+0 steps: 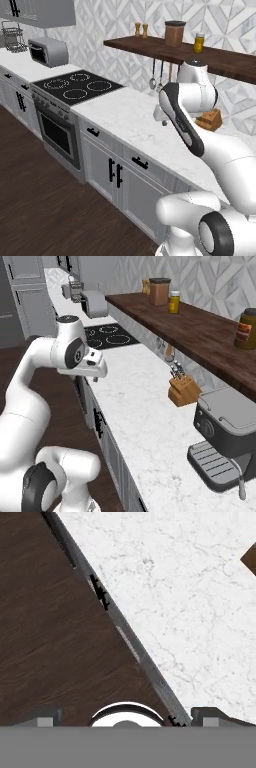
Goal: Take a straw from the drawer in front and place it inside the glass cup on the dining counter.
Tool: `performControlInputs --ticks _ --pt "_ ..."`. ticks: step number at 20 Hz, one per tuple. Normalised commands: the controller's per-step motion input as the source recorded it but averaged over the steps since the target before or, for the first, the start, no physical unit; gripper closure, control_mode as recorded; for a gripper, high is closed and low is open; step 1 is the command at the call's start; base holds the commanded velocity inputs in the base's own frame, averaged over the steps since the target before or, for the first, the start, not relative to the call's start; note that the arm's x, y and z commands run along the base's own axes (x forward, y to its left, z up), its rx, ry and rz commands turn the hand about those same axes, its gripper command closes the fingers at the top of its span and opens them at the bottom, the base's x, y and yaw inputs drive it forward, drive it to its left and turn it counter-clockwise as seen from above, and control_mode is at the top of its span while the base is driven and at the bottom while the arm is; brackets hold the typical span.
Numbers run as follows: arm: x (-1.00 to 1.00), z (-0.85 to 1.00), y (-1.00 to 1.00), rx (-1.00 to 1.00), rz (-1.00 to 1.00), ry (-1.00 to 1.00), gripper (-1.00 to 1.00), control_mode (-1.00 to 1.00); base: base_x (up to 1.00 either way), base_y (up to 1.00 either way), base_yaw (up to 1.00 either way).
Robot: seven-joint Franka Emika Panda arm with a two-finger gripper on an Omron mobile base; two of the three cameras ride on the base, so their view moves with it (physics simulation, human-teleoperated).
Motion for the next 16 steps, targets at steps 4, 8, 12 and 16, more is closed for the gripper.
performControlInputs --ticks 4,8,12,16 --pt "0.14 -0.39 0.86 -0.43 0.00 -0.28 -1.00 -1.00 0.00 0.00 0.00" --pt "0.23 -0.68 0.96 -0.52 0.00 -0.25 -1.00 -1.00 0.00 0.00 0.00" --pt "0.30 -0.76 0.77 -0.50 0.00 -0.15 -1.00 -1.00 0.00 0.00 0.00" --pt "0.28 -0.59 0.39 -0.44 0.00 -0.10 -1.00 -1.00 0.00 0.00 0.00"
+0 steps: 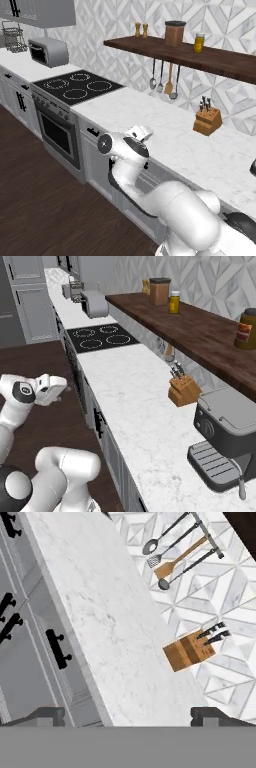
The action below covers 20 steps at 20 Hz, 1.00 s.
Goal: Take a straw from the drawer in front and place it inside the glass cup on the dining counter.
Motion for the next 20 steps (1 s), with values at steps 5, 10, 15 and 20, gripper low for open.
performControlInputs --ticks 5,10,15,20 --pt "0.46 -0.58 0.28 -0.40 0.00 -0.04 -1.00 -1.00 0.00 0.00 0.00" --pt "0.51 -0.52 0.13 -0.34 -0.03 0.00 -1.00 -1.00 0.00 0.00 0.00" --pt "0.61 -0.50 0.00 -0.21 -0.05 0.02 -1.00 -1.00 0.00 0.00 0.00" --pt "0.46 -0.76 0.01 -0.10 -0.03 0.11 -1.00 -1.00 0.00 0.00 0.00"
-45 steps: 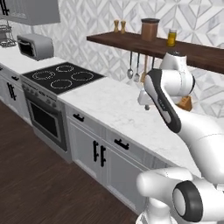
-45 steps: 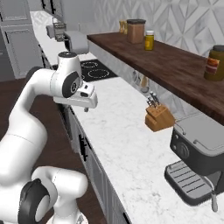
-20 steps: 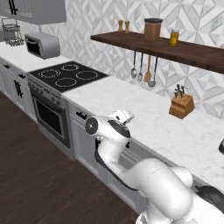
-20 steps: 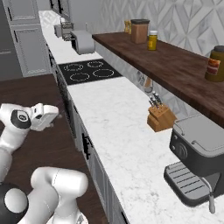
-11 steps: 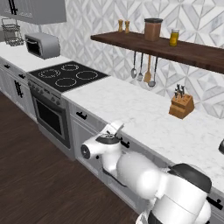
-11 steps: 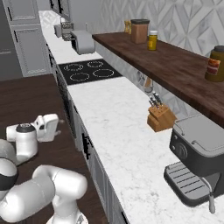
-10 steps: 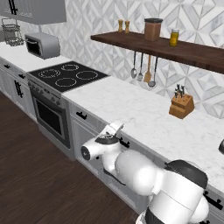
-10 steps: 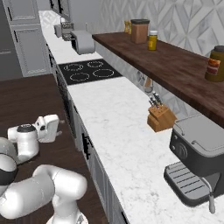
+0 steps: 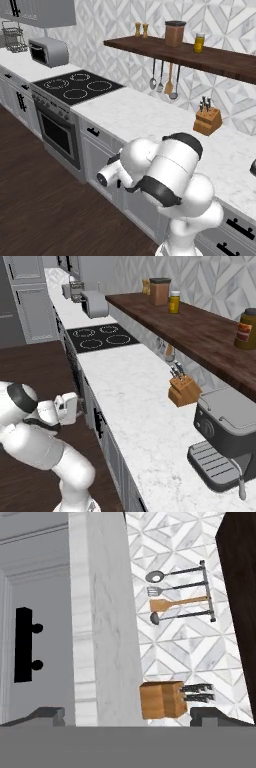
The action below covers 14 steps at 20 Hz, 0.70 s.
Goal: Take a straw from the drawer in front and place it inside the glass cup on the dining counter.
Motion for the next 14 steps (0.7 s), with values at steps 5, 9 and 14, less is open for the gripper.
performControlInputs --ticks 5,9,14 --pt "0.39 -0.80 0.10 -0.03 -0.08 0.15 -1.00 -1.00 0.00 0.00 0.00" --pt "0.23 -0.74 0.18 -0.09 -0.14 0.05 -1.00 -1.00 0.00 0.00 0.00" --pt "0.00 -0.66 0.24 -0.23 -0.18 -0.06 -1.00 -1.00 0.00 0.00 0.00"
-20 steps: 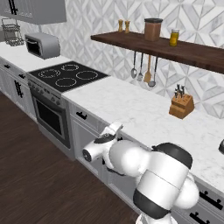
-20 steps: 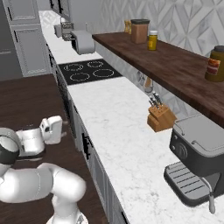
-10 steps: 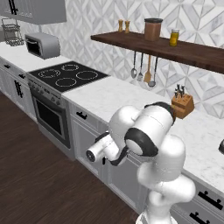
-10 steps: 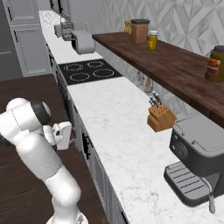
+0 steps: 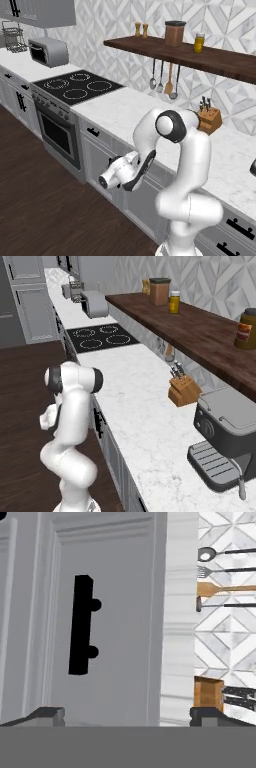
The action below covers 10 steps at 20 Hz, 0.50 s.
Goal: Take a straw from the drawer in front and place it inside the glass cup on the dining counter.
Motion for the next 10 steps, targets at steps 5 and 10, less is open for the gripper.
performControlInputs --ticks 5,10 --pt "0.07 -0.52 0.20 -0.28 -0.19 -0.09 -1.00 -1.00 0.00 0.00 0.00" --pt "0.43 -0.19 0.00 -0.11 -0.14 -0.03 -1.00 -1.00 0.00 0.00 0.00"
